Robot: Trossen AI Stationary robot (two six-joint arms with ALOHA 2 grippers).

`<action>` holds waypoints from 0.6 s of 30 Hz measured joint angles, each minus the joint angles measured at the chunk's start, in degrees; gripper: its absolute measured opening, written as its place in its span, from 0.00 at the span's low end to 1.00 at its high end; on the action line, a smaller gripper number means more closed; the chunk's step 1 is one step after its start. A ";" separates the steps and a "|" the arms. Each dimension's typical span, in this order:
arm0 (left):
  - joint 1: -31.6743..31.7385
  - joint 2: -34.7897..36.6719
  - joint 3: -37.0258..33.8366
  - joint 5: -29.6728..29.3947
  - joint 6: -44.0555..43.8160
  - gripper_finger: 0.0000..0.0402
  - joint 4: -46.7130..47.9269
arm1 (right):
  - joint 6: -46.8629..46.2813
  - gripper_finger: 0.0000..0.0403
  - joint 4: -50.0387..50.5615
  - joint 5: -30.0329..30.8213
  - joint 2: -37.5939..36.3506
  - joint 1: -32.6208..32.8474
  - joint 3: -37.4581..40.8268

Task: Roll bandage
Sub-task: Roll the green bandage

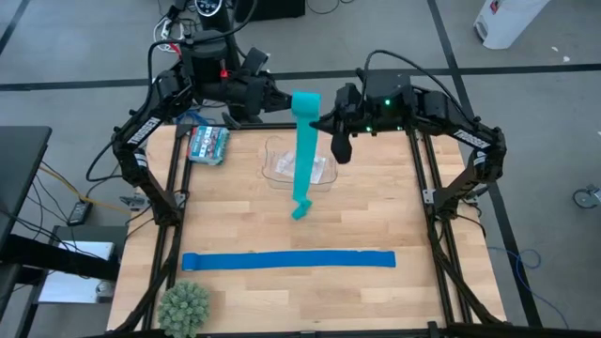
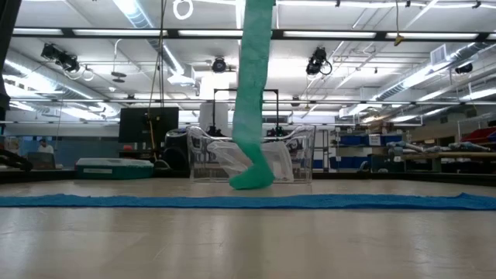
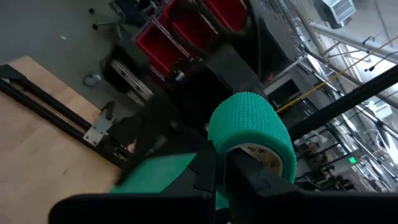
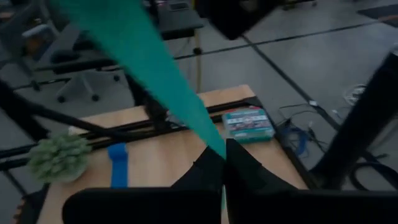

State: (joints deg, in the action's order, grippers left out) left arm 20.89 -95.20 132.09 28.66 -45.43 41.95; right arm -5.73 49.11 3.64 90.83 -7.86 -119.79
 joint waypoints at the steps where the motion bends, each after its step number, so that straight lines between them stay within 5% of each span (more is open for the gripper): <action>1: -0.15 0.00 0.00 -0.01 -0.14 0.06 0.02 | 0.19 0.00 0.02 0.45 -0.02 -0.64 0.00; 8: -1.14 0.00 -0.02 -0.27 -1.15 0.06 3.24 | -1.11 0.00 -1.36 3.17 -0.04 -4.22 0.00; 12: -1.19 0.00 -0.02 -0.18 -1.15 0.06 4.11 | -0.64 0.01 -2.06 -4.23 -0.07 -4.19 0.00; 18: -1.21 0.00 -0.02 0.65 -0.22 0.06 4.29 | -2.09 0.12 15.18 -9.27 -1.34 -1.77 0.00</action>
State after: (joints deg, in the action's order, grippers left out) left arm 19.68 -95.20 132.07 29.31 -45.65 46.24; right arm -7.81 64.29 -5.63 89.49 -9.63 -119.79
